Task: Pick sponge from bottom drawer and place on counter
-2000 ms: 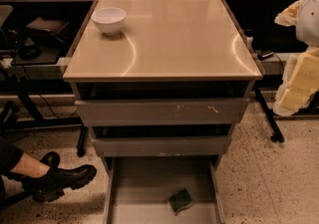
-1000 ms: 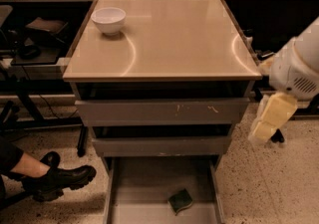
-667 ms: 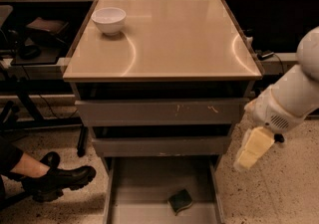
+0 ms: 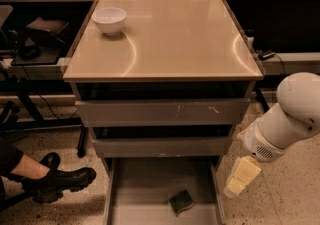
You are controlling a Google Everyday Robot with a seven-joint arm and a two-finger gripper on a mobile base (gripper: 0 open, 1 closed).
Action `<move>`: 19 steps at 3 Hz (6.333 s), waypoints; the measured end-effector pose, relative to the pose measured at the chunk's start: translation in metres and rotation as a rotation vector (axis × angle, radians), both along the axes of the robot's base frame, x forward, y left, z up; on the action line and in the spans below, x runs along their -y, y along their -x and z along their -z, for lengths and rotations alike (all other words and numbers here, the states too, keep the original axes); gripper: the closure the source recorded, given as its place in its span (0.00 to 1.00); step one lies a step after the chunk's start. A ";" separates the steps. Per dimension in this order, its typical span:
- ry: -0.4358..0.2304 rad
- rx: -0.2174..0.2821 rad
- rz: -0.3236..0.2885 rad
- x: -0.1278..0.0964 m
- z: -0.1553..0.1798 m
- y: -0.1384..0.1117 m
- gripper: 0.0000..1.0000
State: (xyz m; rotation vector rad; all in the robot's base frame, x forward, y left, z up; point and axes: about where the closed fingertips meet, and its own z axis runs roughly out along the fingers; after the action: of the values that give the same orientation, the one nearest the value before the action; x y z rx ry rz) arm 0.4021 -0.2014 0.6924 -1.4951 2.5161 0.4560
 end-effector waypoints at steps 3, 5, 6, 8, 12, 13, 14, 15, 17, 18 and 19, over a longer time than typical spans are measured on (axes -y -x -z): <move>-0.179 0.234 0.375 0.042 -0.001 -0.044 0.00; -0.180 0.250 0.389 0.022 0.018 -0.051 0.00; -0.151 0.232 0.422 -0.019 0.064 -0.050 0.00; 0.005 0.262 0.399 -0.024 0.131 -0.034 0.00; 0.080 0.218 0.493 0.002 0.253 -0.022 0.00; 0.225 0.197 0.521 0.035 0.300 -0.010 0.00; 0.287 0.225 0.556 0.045 0.311 -0.023 0.00; 0.256 0.214 0.540 0.036 0.328 -0.027 0.00; 0.020 0.073 0.433 -0.040 0.407 -0.027 0.00; -0.059 0.126 0.404 -0.065 0.398 -0.057 0.00; -0.059 0.126 0.404 -0.065 0.398 -0.057 0.00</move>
Offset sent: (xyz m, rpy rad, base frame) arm 0.0568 -0.0854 0.0147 0.2868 -0.3857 -0.6243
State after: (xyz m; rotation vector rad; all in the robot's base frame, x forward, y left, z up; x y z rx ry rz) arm 0.4594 -0.1365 0.2940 -0.9254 2.5839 0.3527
